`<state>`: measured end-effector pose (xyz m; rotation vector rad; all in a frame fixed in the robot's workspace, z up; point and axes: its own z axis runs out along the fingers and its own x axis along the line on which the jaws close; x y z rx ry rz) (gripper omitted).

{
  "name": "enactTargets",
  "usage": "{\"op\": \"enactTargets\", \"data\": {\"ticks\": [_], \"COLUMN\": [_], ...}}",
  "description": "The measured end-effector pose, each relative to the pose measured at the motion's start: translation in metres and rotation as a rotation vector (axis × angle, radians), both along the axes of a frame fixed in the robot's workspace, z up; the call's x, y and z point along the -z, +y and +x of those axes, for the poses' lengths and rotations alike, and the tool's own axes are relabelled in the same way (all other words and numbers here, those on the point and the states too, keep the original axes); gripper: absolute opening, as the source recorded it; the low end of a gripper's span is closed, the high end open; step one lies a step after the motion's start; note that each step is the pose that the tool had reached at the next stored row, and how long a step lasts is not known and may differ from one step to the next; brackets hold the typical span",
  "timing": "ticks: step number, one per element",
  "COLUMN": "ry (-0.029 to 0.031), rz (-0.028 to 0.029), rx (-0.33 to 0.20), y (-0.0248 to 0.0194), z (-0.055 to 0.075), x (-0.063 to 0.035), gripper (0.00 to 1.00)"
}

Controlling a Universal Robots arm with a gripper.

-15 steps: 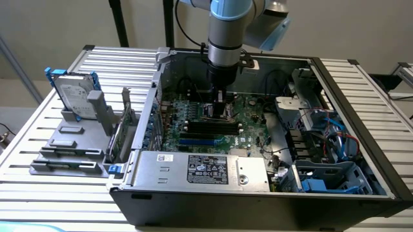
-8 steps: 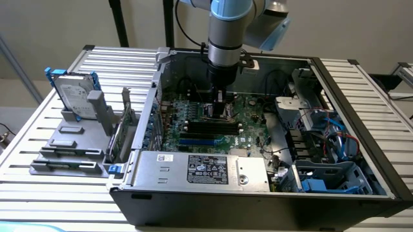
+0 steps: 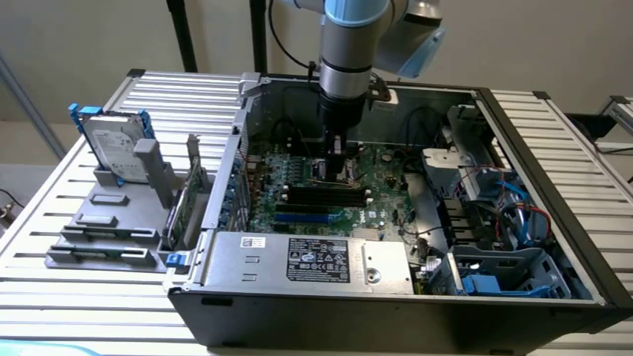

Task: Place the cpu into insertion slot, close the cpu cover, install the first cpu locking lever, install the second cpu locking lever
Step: 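Place the cpu into insertion slot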

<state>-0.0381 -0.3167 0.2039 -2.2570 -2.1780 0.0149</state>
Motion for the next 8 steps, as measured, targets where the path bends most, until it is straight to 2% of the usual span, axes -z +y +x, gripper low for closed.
{"op": "enactTargets", "data": {"ticks": [3,5,6,8], "ry": [0.0041,0.0068,0.0089,0.0146], "rz": [-0.0001,0.0,0.0,0.0004], "rx": [0.0,0.0,0.0,0.0], "y": [-0.0001,-0.0001,-0.0001,-0.0001], "z": [0.0,0.0001,0.0002,0.0014], "x": [-0.0038,-0.0057,-0.0069,-0.0106], "gripper": [0.6,0.47,0.47,0.36]}}
